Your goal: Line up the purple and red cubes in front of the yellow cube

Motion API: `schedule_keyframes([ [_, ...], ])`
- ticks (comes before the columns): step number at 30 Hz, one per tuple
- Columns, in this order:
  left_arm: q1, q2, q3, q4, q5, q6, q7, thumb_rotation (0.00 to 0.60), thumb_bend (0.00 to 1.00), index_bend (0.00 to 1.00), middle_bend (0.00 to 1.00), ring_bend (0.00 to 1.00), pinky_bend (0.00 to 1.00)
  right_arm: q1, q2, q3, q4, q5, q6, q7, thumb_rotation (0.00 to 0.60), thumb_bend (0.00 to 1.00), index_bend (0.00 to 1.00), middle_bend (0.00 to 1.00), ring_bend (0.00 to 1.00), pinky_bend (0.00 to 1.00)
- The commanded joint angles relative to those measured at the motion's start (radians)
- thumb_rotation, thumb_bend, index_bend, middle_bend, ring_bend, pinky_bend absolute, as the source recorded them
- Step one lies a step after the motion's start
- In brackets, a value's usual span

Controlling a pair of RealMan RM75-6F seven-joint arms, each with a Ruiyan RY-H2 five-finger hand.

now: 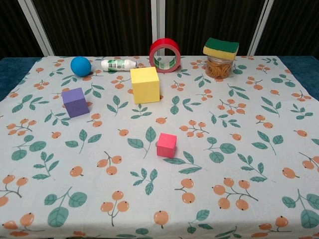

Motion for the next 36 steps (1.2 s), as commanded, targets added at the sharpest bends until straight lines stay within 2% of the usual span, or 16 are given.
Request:
schedule_keyframes([
  [1,0.004,0.001,0.002,-0.005,0.002,0.003,-0.003,0.6,0.06,0.2,0.16,0.15,0.12,-0.002,0.0,-0.001,-0.001,0.001,0.002,0.002,0.6,0.1,0.0,0.03,0.0,0.05],
  [11,-0.003,0.019,0.0,-0.02,0.033,0.011,-0.022,0.6,0.05,0.2,0.16,0.15,0.12,-0.027,-0.006,-0.015,0.022,-0.02,0.04,0.042,0.6,0.1,0.0,0.03,0.0,0.05],
  [19,-0.098,0.042,-0.061,-0.04,0.05,-0.062,-0.052,0.6,0.04,0.2,0.19,0.15,0.12,-0.027,0.012,-0.003,0.025,-0.036,0.064,0.048,0.6,0.1,0.0,0.03,0.0,0.05],
  [26,-0.265,0.028,-0.144,-0.037,0.004,-0.258,-0.145,0.6,0.03,0.21,0.19,0.15,0.13,-0.014,0.028,0.008,0.004,-0.043,0.06,0.031,0.6,0.1,0.0,0.03,0.0,0.05],
  [36,-0.507,-0.112,-0.214,0.039,-0.153,-0.583,-0.213,0.6,0.0,0.21,0.21,0.15,0.14,-0.01,0.041,0.011,-0.021,-0.043,0.057,0.003,0.6,0.1,0.0,0.03,0.0,0.05],
])
